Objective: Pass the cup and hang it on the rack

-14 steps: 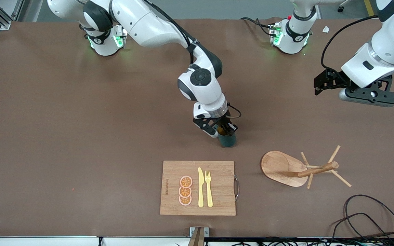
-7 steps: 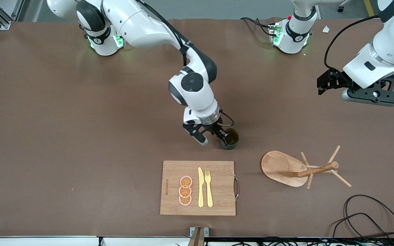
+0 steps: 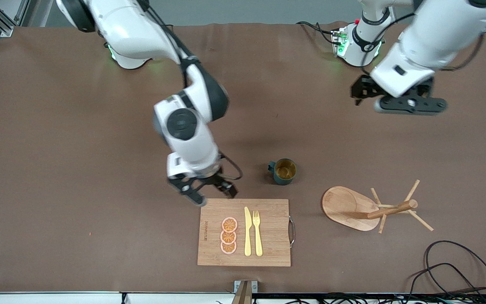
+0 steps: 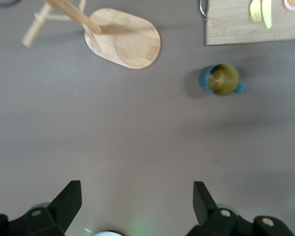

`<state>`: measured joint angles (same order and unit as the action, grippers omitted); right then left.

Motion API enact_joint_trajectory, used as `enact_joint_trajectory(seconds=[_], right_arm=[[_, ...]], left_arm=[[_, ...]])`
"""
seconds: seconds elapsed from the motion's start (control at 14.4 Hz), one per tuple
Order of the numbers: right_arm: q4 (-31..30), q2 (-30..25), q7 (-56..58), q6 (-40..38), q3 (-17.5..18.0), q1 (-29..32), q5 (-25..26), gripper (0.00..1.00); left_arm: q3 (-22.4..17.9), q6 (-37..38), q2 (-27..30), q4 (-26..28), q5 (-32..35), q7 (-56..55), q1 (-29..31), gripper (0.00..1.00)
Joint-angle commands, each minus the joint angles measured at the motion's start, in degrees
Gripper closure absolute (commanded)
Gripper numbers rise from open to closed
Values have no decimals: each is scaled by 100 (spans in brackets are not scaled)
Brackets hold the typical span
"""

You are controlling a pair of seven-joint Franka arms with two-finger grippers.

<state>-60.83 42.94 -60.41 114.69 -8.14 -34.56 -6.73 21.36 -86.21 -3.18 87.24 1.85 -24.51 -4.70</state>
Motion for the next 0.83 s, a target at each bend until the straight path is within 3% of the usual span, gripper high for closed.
enact_joint_trajectory(seconds=[0.0,0.14,0.28,0.56,0.76], right_arm=[[-281,-583,1238,-621,120,623,31,0],[-290,-759,2405,-904,120,1116,57,0],[-490,-1005,3321,-905,129,1564,49,0],[-1201,-1769,4519,-905,120,2224,57,0],[-2036,-2550,5221,-914,111,2655,75,0]], left_arm=[[315,113,-103,-85,123,-1044,-249,0],[351,104,-182,-49,306,-1695,-670,0],[395,122,-288,29,1157,-2064,-1293,0],[439,-167,-594,144,1484,-4696,-2050,0],[457,-457,-1174,39,2465,-5723,-2657,0]])
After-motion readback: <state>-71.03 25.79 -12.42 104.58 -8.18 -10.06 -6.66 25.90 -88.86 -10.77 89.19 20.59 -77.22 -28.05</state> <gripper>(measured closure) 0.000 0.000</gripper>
